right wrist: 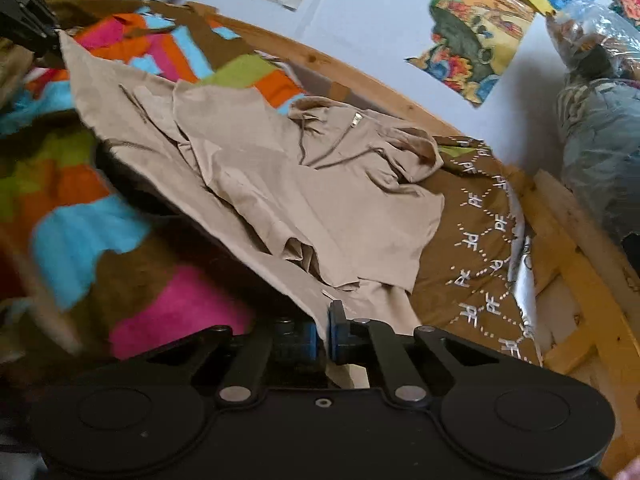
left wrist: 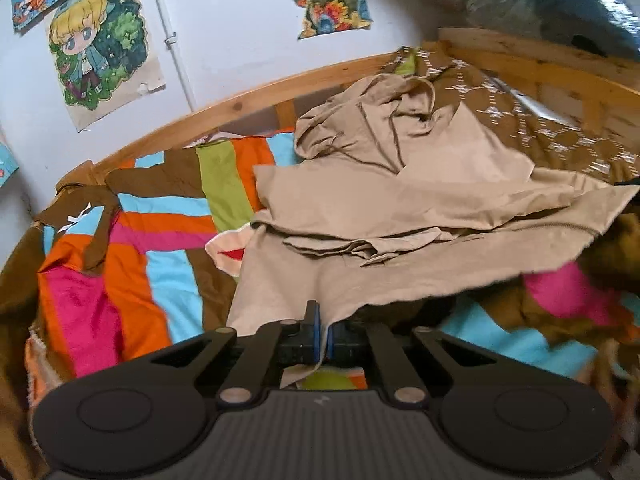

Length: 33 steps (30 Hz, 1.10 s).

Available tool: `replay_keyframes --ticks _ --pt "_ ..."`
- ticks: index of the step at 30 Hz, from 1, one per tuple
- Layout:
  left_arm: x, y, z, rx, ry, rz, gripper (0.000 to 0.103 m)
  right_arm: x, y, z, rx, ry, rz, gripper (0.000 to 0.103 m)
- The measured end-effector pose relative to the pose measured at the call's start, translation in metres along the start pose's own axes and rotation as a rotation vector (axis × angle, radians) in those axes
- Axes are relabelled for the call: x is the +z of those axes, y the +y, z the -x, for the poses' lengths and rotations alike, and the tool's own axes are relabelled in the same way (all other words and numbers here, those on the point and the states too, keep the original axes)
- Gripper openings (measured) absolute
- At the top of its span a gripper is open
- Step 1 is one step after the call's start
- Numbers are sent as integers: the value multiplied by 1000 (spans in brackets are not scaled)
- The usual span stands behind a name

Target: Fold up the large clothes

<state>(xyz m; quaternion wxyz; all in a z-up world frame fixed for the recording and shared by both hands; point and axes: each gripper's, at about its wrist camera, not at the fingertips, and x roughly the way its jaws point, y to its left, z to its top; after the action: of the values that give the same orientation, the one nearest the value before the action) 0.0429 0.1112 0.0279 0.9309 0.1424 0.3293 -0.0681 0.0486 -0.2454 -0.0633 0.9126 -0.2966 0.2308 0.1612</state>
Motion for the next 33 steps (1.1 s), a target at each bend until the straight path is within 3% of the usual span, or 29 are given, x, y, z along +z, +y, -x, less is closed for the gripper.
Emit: replay_keyframes --ticks 4,9,12,14,15,16,21,24,26,28,33 --pt "-18 -4 22 -67 68 -34 2 -10 10 29 66 49 5 5" --pt "-41 -20 -4 -184 246 -59 6 -29 28 22 153 144 -1 10" --pt "-38 -23 -5 -194 275 -91 11 -32 29 21 199 192 11 18" --pt "-34 -18 -2 -237 282 -94 28 -33 20 23 239 223 -14 34" --pt "-32 -15 0 -260 285 -90 54 -33 12 25 255 238 -37 38" --pt "-31 -10 2 -275 285 -80 72 -33 2 27 275 253 -64 44" --pt "-22 13 4 -356 257 -3 78 -16 -51 35 307 276 -158 59" --pt "0 21 -7 -377 195 85 88 15 -87 22 291 257 -163 61" --pt "19 25 -16 -406 143 127 88 43 -107 9 274 222 -137 71" --pt "36 25 -26 -437 81 177 92 70 -128 -12 251 181 -121 81" --pt "67 -8 -80 -446 -36 296 93 142 -150 -95 196 124 -94 82"
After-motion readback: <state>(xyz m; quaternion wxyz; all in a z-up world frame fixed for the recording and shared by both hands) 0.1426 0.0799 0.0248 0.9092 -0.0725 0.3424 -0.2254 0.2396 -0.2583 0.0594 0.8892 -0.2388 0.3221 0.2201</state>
